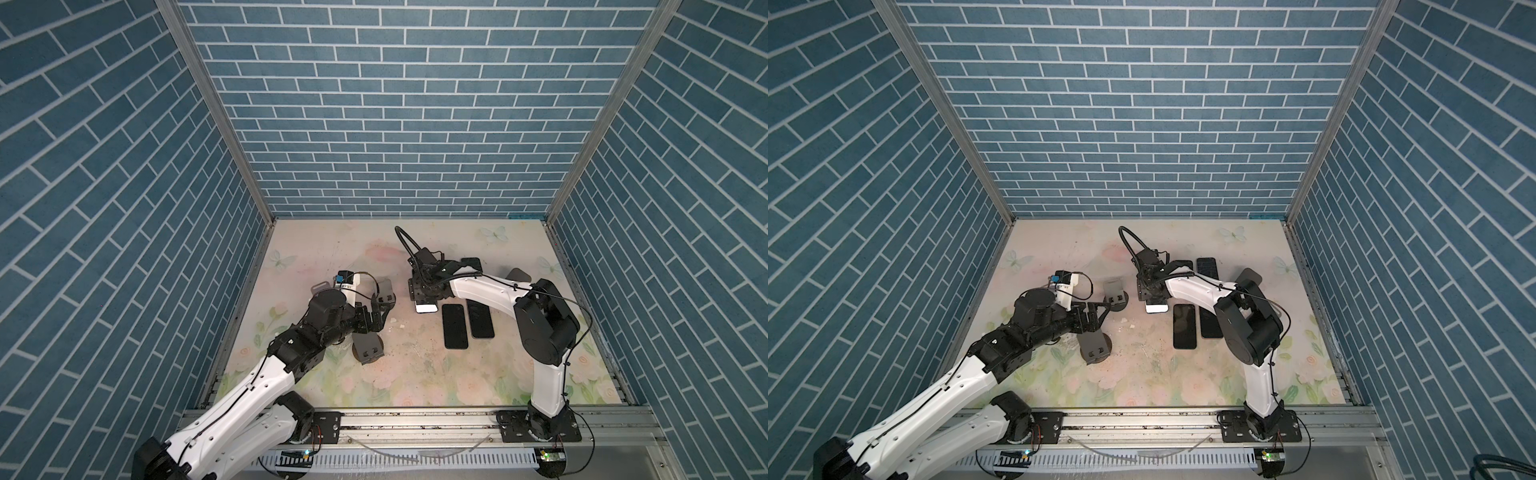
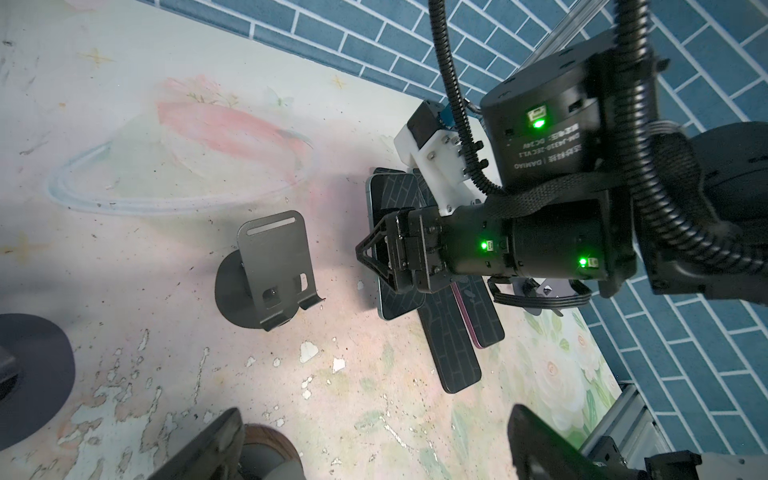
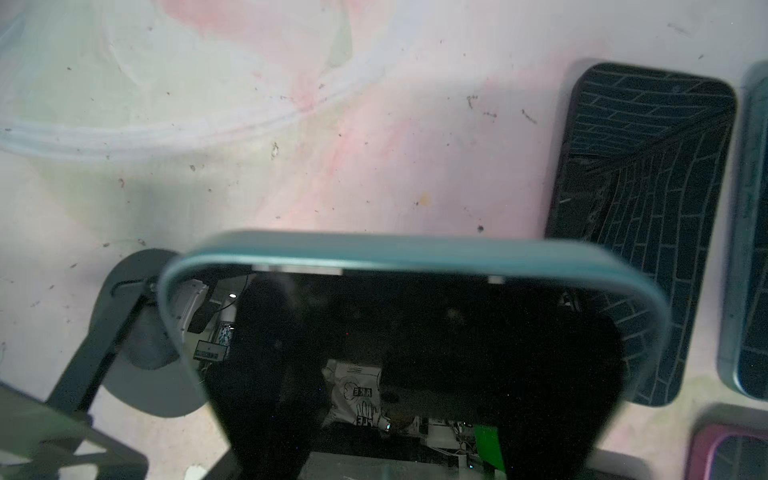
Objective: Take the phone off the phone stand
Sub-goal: 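Lower the teal-edged phone flat beside the phone row with the right gripper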
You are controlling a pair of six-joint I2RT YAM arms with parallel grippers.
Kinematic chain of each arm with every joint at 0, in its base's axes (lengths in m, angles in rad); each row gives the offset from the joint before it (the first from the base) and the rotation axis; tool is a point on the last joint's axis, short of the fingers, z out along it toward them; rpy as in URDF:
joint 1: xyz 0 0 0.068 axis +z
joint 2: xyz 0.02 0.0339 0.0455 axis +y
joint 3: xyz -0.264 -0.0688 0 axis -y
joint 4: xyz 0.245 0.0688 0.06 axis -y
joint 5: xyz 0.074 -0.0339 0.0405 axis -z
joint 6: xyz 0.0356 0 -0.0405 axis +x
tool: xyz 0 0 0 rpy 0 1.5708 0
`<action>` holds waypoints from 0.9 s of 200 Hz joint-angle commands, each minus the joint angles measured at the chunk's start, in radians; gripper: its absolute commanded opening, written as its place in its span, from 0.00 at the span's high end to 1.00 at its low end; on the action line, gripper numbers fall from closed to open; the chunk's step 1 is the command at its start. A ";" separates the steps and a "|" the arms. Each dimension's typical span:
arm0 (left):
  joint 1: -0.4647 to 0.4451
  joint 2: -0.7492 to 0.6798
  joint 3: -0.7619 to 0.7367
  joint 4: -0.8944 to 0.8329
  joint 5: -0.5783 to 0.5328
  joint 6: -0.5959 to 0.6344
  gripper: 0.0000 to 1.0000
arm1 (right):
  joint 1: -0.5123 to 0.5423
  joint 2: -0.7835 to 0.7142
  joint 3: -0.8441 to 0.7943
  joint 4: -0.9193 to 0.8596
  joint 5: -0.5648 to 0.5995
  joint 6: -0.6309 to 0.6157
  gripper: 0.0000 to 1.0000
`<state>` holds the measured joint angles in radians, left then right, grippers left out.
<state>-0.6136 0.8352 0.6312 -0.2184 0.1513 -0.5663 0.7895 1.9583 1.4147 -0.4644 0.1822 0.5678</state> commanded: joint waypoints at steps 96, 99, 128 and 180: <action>-0.009 0.010 0.027 0.014 -0.033 0.007 0.00 | -0.018 0.072 -0.008 -0.032 -0.043 0.084 0.30; -0.008 0.010 0.027 0.014 -0.033 0.008 0.00 | -0.018 0.073 -0.008 -0.033 -0.043 0.084 0.30; -0.008 0.011 0.022 0.017 -0.039 0.010 0.00 | -0.018 0.085 -0.004 -0.046 -0.038 0.089 0.27; -0.009 0.006 0.014 0.010 -0.061 0.013 0.00 | -0.019 0.096 0.004 -0.069 -0.027 0.099 0.21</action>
<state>-0.6178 0.8467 0.6319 -0.2108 0.1131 -0.5671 0.7738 2.0338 1.4143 -0.4999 0.1364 0.6327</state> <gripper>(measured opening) 0.996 0.777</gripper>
